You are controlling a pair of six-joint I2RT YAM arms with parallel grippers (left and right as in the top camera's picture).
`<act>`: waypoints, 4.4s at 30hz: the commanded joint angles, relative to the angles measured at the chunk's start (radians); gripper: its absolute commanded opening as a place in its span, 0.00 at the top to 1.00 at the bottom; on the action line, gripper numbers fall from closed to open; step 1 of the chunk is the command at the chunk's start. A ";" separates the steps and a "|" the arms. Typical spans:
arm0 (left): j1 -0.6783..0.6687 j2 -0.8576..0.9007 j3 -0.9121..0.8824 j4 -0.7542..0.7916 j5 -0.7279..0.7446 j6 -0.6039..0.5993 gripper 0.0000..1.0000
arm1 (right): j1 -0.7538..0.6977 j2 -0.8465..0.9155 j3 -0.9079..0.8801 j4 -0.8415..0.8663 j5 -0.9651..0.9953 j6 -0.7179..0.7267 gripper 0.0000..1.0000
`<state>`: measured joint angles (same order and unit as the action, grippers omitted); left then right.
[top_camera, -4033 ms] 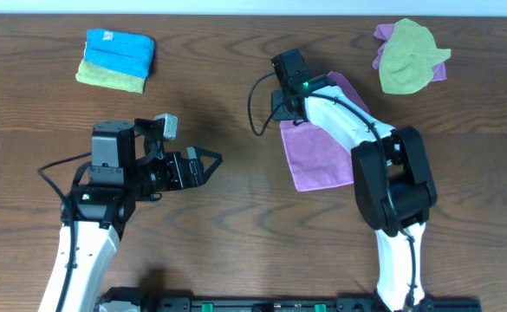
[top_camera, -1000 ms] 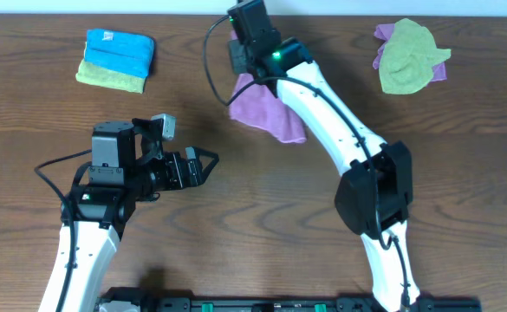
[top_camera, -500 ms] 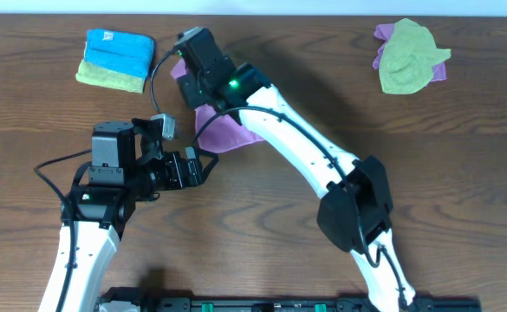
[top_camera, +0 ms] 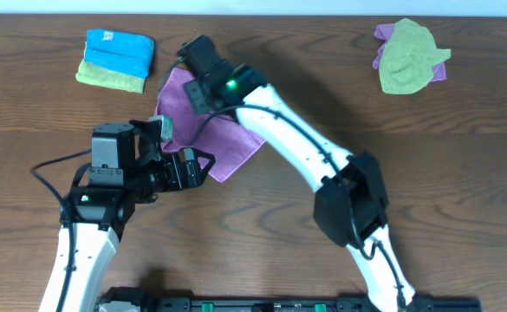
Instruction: Fold the cloth
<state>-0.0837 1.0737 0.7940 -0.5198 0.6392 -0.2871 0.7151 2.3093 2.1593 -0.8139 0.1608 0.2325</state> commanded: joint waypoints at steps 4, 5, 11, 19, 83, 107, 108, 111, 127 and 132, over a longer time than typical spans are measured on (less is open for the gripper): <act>0.023 -0.021 0.061 -0.127 -0.198 0.081 0.05 | -0.114 -0.084 0.019 -0.154 -0.194 0.158 0.32; 0.026 -0.021 0.061 -0.135 -0.198 0.090 0.05 | -0.136 -0.098 0.019 -0.183 -0.259 0.196 0.32; 0.025 -0.020 0.060 -0.137 -0.205 0.089 0.05 | -0.252 -0.196 0.019 -0.349 -0.475 0.207 0.01; 0.025 -0.019 0.060 -0.178 -0.234 0.070 0.04 | -0.256 -0.252 0.012 -0.602 -0.468 0.106 0.01; 0.076 0.586 0.062 0.324 -0.554 -0.371 0.00 | -0.137 -0.621 -1.353 0.882 -0.771 0.883 0.01; 0.097 0.785 0.062 0.500 -0.424 -0.502 0.44 | -0.137 -0.621 -1.353 0.886 -0.771 0.923 0.01; 0.096 0.792 0.062 0.507 -0.413 -0.502 0.46 | -0.137 -0.621 -1.353 0.886 -0.771 0.923 0.01; 0.097 0.803 0.062 0.521 -0.388 -0.502 0.64 | -0.137 -0.621 -1.353 0.886 -0.771 0.923 0.01; 0.097 0.796 0.062 0.475 -0.324 -0.443 0.94 | -0.060 -0.621 -1.353 0.824 -0.522 0.911 0.01; 0.097 0.796 0.062 0.432 -0.301 -0.422 0.94 | -0.060 -0.588 -1.353 0.874 -0.463 0.912 0.02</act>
<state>0.0132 1.8305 0.8875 -0.0338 0.3267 -0.7475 0.6540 1.6897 0.8116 0.0418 -0.3737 1.1442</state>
